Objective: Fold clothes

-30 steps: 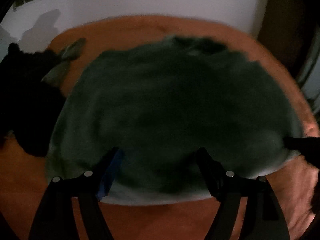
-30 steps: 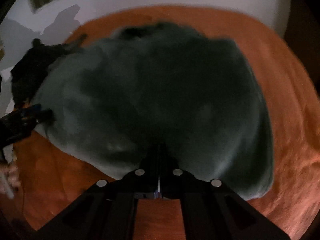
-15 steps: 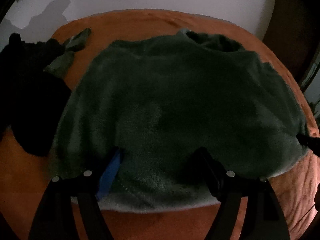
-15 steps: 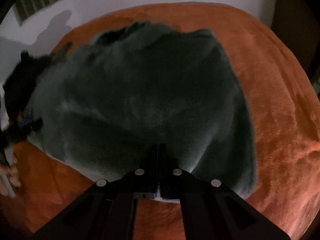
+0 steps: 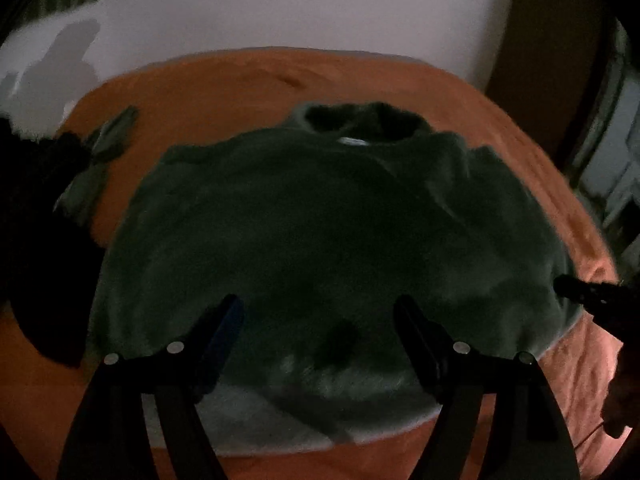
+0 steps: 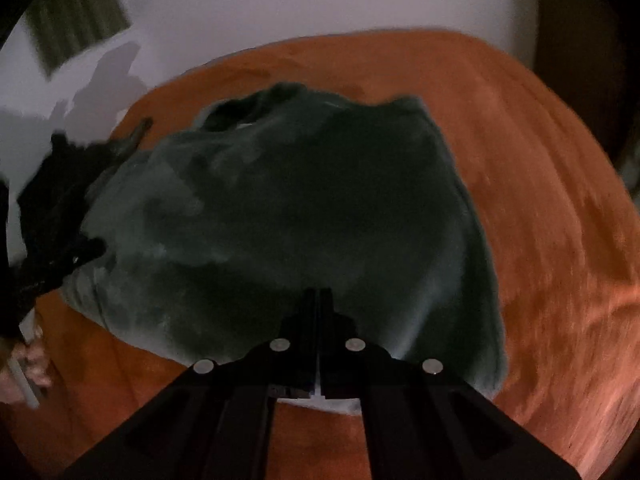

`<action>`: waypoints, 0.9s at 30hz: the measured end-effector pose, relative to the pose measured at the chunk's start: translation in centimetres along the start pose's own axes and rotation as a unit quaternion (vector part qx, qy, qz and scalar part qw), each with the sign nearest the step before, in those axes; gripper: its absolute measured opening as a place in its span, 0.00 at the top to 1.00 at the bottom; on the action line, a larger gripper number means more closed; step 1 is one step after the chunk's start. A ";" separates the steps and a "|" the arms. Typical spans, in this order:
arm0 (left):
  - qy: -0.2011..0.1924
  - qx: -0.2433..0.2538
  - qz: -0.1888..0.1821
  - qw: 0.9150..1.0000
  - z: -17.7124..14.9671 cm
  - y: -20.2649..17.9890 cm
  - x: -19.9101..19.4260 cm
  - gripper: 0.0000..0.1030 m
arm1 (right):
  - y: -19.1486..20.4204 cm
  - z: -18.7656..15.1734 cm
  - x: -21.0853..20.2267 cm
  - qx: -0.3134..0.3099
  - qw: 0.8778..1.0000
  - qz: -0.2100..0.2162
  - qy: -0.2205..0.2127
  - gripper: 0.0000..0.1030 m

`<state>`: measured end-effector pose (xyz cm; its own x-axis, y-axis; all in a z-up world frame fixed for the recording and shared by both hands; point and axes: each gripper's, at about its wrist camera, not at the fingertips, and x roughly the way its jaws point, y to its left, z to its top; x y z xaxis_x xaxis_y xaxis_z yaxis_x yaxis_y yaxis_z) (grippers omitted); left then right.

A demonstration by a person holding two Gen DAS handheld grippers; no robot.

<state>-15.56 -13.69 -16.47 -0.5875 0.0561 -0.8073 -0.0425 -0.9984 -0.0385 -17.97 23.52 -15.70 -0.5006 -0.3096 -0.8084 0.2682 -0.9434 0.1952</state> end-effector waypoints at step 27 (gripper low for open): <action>-0.019 -0.066 0.042 0.997 0.6 3.3 2.3 0.23 | -2.4 -0.5 3.2 0.035 0.999 0.022 0.029 0.99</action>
<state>-17.51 -16.89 -18.08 -0.6154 -0.0298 -0.7877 0.1127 -0.9923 -0.0505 -19.84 24.85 -19.04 -0.4404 -0.3447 -0.8290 0.2298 -0.9359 0.2671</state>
